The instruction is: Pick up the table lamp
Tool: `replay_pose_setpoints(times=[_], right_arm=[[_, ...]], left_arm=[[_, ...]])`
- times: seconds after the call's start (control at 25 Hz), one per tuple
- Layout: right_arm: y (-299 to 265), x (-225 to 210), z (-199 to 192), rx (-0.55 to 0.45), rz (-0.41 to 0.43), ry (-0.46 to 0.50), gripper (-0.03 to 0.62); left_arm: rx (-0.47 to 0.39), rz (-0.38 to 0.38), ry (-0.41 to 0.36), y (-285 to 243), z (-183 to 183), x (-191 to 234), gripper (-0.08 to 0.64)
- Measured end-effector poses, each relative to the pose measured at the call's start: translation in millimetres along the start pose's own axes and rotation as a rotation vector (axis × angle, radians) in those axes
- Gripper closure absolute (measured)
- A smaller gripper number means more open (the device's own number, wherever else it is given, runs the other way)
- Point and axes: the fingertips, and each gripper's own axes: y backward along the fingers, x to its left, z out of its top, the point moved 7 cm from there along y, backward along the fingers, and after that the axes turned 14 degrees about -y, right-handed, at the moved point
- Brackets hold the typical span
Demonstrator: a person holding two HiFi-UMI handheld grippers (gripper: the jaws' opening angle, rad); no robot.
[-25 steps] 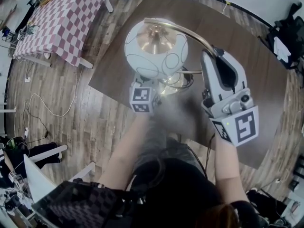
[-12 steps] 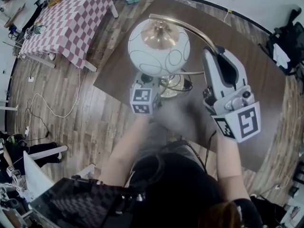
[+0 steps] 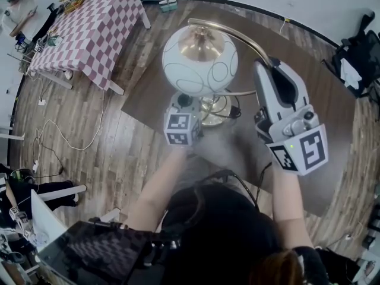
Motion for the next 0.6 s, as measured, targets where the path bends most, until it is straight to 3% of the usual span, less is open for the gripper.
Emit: replay_pose_setpoints(times=[0.6], right_arm=[[-3,5,20,0.000,0.005,-0.031,0.549]], left_arm=[[0.019,-0.015,0.004,11,19,0,0.560]])
